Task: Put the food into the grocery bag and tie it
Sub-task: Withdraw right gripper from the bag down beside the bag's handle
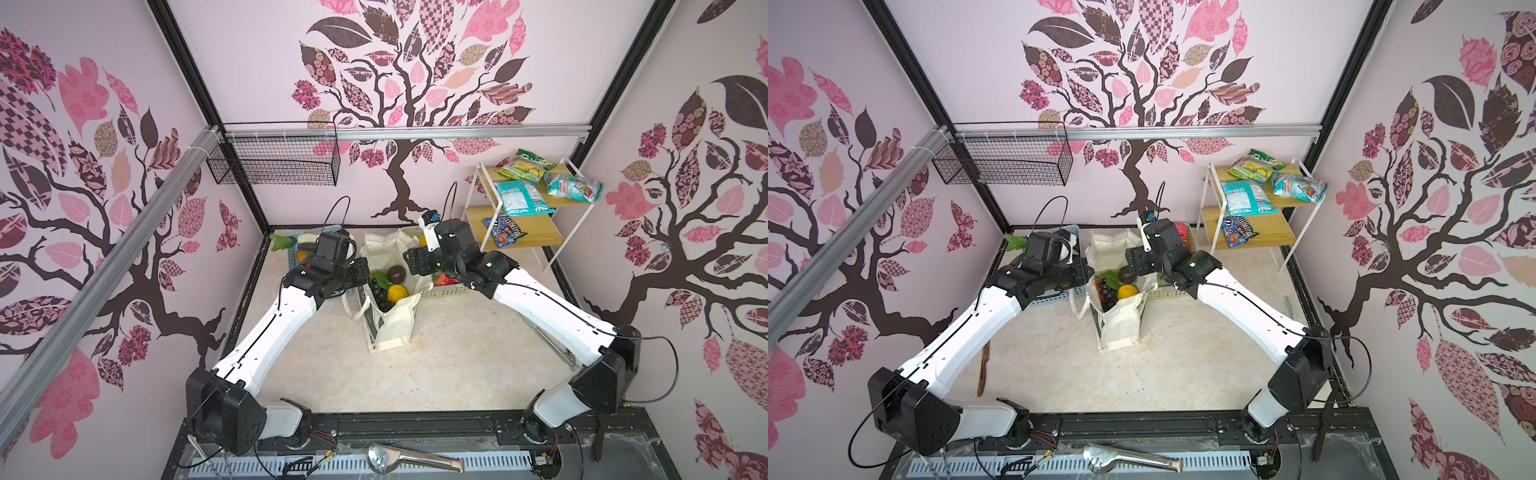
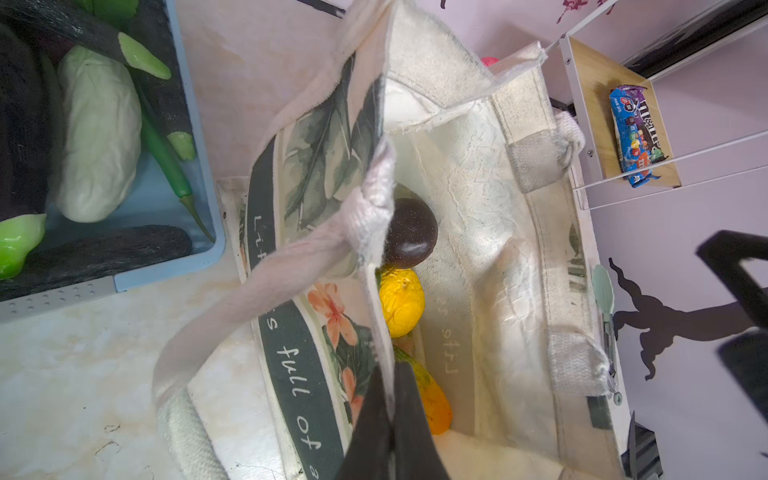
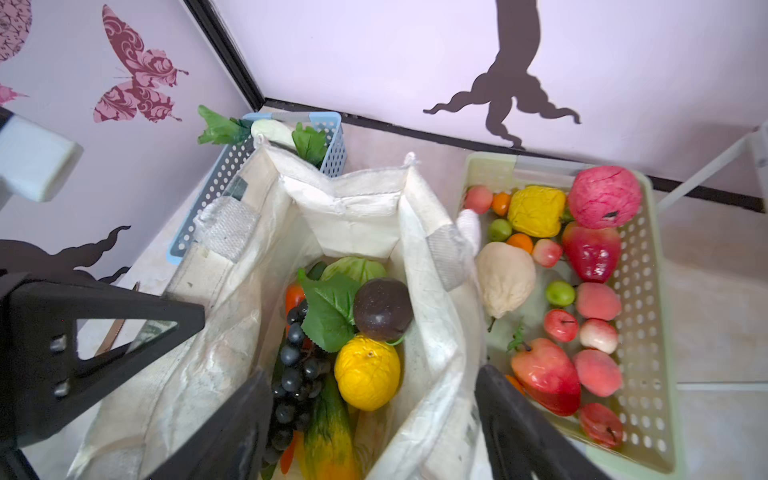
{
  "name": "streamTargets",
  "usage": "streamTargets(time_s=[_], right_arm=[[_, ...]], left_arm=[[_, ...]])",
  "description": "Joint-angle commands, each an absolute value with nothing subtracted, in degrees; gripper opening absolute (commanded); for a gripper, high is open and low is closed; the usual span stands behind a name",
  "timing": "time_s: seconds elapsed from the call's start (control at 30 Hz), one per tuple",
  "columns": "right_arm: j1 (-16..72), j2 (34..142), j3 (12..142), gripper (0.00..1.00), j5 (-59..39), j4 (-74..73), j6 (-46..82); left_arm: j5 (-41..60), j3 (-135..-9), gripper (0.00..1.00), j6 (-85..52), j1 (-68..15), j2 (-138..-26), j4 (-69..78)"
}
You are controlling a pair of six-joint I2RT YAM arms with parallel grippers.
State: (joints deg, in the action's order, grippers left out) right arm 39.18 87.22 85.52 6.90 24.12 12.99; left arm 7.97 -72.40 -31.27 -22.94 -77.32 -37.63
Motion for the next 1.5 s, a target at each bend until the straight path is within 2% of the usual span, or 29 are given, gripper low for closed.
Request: streamTargets(time_s=[0.0,0.1,0.27,0.43,0.67,0.87,1.1,1.2,1.33,1.47], right_arm=[[36.3,83.0,79.8,0.76,8.3,24.2,13.0],[33.4,78.5,72.4,0.70,6.3,21.4,14.6],[32.4,73.2,63.1,0.65,6.3,19.4,16.8],[32.4,72.3,55.6,0.65,1.0,14.6,19.4],[32.5,72.8,46.6,0.65,-6.8,-1.1,21.3],[32.7,76.5,43.7,0.60,-8.7,-10.7,26.8],[32.8,81.4,40.8,0.59,-8.2,-22.6,24.1],[32.8,82.9,42.5,0.53,-6.7,-20.1,28.6],[32.7,84.0,46.0,0.53,-3.7,-12.6,33.8],[32.1,84.8,48.4,0.55,-6.1,-11.4,39.5]], left_arm=[[7.0,-71.0,0.00,-31.4,-23.3,-75.3,-36.5],[6.3,-71.3,0.00,-31.4,-23.3,-75.1,-36.7],[5.6,-71.9,0.00,-31.1,-23.3,-75.7,-37.3],[5.1,-71.3,0.00,-31.8,-23.3,-75.3,-37.3],[1.0,-70.6,0.00,-32.9,-23.0,-74.9,-39.3],[1.5,-67.6,0.00,-34.4,-22.2,-73.8,-38.1],[3.4,-65.9,0.00,-34.8,-20.8,-74.4,-36.8],[2.6,-65.3,0.00,-35.3,-20.3,-74.9,-37.3],[2.6,-64.2,0.00,-36.4,-19.0,-74.7,-37.4],[3.5,-64.0,0.00,-36.3,-18.4,-74.3,-36.7]])
